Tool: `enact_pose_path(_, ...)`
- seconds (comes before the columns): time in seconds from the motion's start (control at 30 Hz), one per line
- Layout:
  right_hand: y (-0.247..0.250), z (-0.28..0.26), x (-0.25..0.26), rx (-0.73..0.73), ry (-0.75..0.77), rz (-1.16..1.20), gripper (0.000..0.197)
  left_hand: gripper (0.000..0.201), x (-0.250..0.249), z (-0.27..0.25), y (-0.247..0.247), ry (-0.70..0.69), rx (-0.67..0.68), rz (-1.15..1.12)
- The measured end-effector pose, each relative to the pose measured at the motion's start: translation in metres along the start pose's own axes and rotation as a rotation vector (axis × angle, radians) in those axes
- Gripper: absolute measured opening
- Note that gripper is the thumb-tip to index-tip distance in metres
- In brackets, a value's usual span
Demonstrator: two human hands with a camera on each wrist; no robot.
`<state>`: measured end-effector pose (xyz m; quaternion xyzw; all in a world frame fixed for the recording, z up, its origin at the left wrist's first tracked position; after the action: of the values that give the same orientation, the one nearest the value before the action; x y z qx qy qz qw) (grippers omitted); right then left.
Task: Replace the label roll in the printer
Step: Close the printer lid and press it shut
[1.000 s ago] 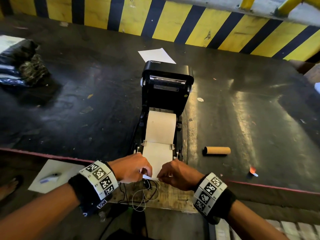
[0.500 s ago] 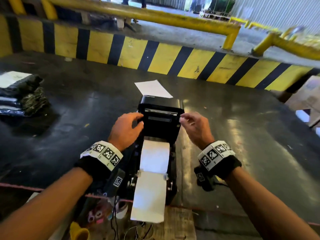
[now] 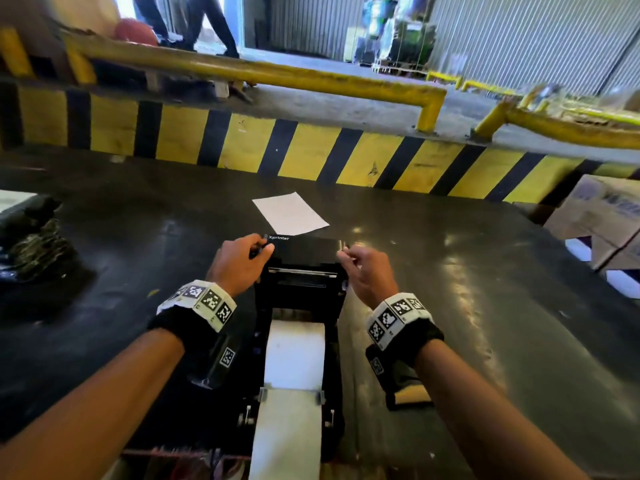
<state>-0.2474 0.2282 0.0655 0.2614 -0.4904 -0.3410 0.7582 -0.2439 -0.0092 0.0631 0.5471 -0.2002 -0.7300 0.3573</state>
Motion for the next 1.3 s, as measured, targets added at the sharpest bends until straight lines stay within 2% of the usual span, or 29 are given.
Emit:
enact_pose_path(0.07,0.015,-0.009,-0.001,-0.094,0.01,0.019,0.02,0.018,-0.001,-0.007,0.008,-0.021,-0.012,-0.059)
enact_pose_path(0.13,0.021,-0.024,-0.006,-0.112,-0.008,0.144,0.016,0.032,0.001,-0.02,0.01,-0.023,0.037,-0.091)
enact_pose_path(0.17,0.019,-0.034,-0.008,-0.065,-0.023,0.242,0.012,0.043,0.002,-0.028,0.011,-0.023,0.074,-0.104)
enact_pose_path(0.23,0.012,-0.058,-0.011,0.06,-0.045,0.343,0.033,0.055,0.004,-0.048,0.012,-0.026,0.155,-0.097)
enact_pose_path(0.3,0.006,-0.086,-0.012,0.136,-0.011,0.344,0.039,0.049,0.005,-0.072,0.01,-0.034,0.232,-0.07)
enact_pose_path(0.37,0.001,-0.111,-0.015,0.138,0.019,0.343,0.036,0.043,0.011,-0.096,0.01,-0.038,0.226,-0.072)
enact_pose_path(0.63,-0.023,-0.184,-0.025,0.113,0.024,0.237,0.045,0.044,0.035,-0.175,-0.011,-0.031,0.179,-0.065)
enact_pose_path(0.77,-0.032,-0.205,-0.027,0.088,-0.011,0.185,0.042,0.045,0.041,-0.198,-0.021,-0.046,0.165,0.035)
enact_pose_path(0.87,-0.042,-0.217,-0.027,0.138,0.005,0.055,0.043,0.047,0.045,-0.214,-0.032,-0.082,0.231,0.17)
enact_pose_path(1.0,-0.048,-0.235,-0.011,0.129,0.17,-0.288,0.059,0.052,0.033,-0.23,-0.032,-0.307,0.21,0.395)
enact_pose_path(1.1,-0.054,-0.248,-0.009,0.148,0.202,-0.401,0.076,0.069,0.036,-0.239,-0.037,-0.36,0.24,0.476)
enact_pose_path(1.23,-0.067,-0.258,-0.015,0.168,0.246,-0.556,0.101,0.104,0.048,-0.257,-0.051,-0.389,0.296,0.592)
enact_pose_path(1.3,-0.074,-0.258,-0.024,0.186,0.226,-0.586,0.111,0.111,0.052,-0.256,-0.055,-0.4,0.3,0.64)
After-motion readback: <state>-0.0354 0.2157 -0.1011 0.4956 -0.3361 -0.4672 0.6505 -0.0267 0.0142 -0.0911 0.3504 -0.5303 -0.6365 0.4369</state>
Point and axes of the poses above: each hand's wrist, its own z-axis towards the middle knuckle, its own y-axis out of the back of the hand, x = y × z, the point moved 10 cm from there along z, towards the middle knuckle, and after that the axes turned 1 degree about -z, right-handed, at the moved point
